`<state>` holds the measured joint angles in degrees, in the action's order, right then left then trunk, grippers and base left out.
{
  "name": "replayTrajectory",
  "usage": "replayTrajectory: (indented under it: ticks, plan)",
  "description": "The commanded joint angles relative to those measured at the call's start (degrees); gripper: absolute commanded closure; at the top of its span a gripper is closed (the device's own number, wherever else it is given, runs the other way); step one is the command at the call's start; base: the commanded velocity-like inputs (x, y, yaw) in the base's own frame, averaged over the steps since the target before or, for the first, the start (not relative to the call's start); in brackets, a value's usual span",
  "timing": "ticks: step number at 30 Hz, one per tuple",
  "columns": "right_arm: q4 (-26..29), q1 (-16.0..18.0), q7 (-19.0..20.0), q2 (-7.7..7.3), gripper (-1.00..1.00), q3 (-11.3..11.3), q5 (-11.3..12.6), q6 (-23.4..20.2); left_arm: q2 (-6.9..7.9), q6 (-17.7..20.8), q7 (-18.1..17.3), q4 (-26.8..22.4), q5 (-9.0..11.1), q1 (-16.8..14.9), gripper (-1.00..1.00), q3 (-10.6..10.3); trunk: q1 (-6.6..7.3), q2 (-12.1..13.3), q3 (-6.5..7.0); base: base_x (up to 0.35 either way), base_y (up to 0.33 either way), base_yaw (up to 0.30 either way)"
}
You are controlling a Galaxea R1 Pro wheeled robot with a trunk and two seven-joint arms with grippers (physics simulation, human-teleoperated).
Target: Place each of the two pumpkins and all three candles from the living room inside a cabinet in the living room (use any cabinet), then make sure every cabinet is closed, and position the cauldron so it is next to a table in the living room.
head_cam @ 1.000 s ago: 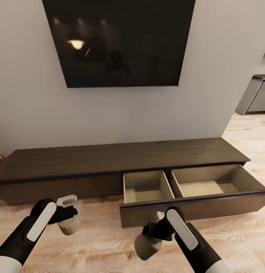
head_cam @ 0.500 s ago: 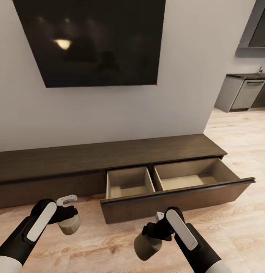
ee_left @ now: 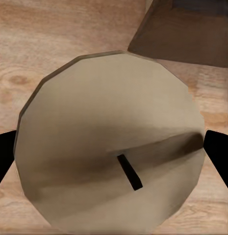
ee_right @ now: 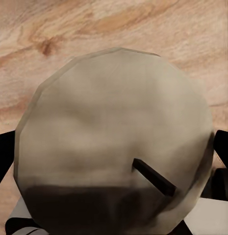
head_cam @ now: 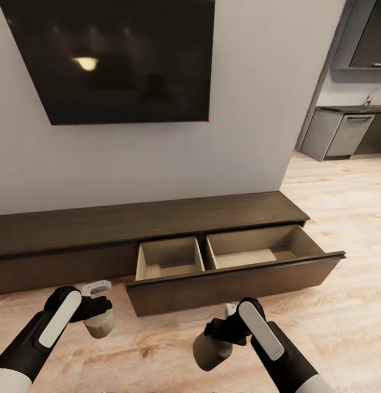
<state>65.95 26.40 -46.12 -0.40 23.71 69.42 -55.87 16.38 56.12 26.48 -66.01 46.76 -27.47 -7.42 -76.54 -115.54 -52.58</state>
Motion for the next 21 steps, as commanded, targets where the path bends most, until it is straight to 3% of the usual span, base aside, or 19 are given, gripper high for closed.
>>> replayTrajectory:
  ticks: [1,21]
  plan:
    - [0.1,0.1,-0.6,-0.04,1.0,0.1,0.7,0.1,0.06,0.1,0.6,-0.1,0.5,0.0,1.0,-0.1,0.02,0.0,-0.05,-0.09,-0.274,0.0]
    - [-0.6,0.1,-1.3,-0.04,1.0,0.0,0.8,0.1,0.06,0.1,0.6,-0.1,0.5,0.0,1.0,-0.1,0.02,0.0,-0.17,-0.048,-0.278,0.004]
